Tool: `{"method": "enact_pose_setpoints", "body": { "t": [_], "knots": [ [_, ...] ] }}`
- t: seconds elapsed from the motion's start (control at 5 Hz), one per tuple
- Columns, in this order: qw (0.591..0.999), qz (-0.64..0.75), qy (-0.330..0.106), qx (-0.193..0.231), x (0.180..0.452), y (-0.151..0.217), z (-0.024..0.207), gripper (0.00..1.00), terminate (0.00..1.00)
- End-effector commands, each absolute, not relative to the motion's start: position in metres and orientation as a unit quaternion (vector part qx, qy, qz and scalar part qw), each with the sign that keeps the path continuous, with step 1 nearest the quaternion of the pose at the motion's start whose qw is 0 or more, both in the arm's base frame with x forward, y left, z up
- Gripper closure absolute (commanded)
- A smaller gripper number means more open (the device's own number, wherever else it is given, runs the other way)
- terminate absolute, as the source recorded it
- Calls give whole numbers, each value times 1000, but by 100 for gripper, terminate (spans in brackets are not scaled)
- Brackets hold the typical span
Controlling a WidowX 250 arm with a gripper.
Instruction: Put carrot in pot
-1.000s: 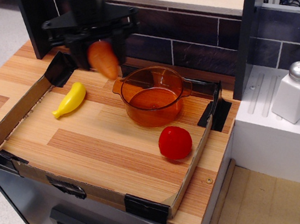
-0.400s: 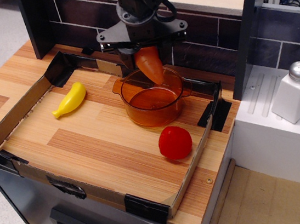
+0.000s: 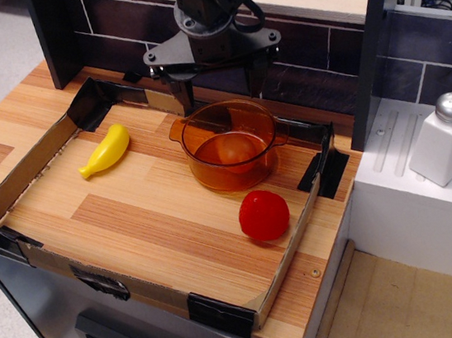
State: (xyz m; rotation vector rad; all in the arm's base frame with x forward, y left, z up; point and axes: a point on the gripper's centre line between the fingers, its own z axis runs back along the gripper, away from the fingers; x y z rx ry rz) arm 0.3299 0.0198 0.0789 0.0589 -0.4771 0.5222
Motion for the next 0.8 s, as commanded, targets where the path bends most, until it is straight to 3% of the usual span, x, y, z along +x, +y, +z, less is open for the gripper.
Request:
{"method": "enact_pose_setpoints", "body": {
  "t": [0.0,0.2,0.4,0.6],
  "knots": [
    [926,273,-261,1,322,41,155,0,0],
    [925,281,-255,3,318,51,180,0,0],
    [925,281,-255,3,318,51,180,0,0],
    [925,281,-255,3,318,51,180,0,100]
  ]
}}
